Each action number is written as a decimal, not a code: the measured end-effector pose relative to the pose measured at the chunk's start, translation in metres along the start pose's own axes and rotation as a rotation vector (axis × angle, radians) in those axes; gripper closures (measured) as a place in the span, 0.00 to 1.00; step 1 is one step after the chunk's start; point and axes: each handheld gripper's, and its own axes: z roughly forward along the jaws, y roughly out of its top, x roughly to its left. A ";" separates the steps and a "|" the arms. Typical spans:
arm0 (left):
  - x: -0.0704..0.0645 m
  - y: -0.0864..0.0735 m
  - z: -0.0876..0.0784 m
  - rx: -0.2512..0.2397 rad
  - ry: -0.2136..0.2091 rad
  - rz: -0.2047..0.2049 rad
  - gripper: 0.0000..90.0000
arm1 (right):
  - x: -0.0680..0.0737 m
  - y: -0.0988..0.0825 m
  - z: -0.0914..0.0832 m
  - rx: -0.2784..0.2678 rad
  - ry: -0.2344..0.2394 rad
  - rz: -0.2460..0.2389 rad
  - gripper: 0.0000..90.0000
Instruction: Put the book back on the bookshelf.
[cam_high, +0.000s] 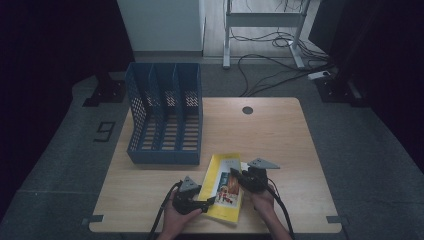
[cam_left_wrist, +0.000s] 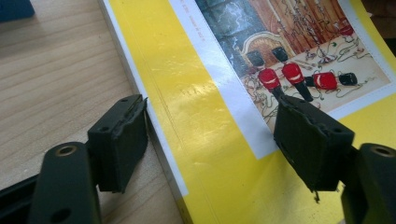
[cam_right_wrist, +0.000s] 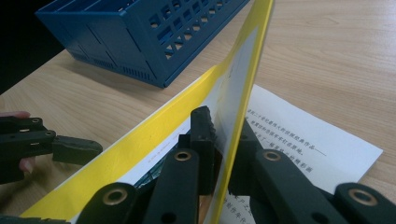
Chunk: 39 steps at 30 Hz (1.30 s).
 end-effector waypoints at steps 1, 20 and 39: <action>0.001 0.000 0.000 -0.002 -0.004 -0.003 0.29 | 0.000 0.000 0.000 -0.002 0.001 0.003 0.92; 0.005 0.003 0.003 -0.003 -0.044 -0.029 0.29 | 0.006 0.004 -0.006 -0.069 0.026 0.025 0.96; 0.011 0.016 0.013 -0.022 -0.105 -0.069 0.27 | 0.021 0.011 -0.019 -0.147 0.042 -0.081 0.96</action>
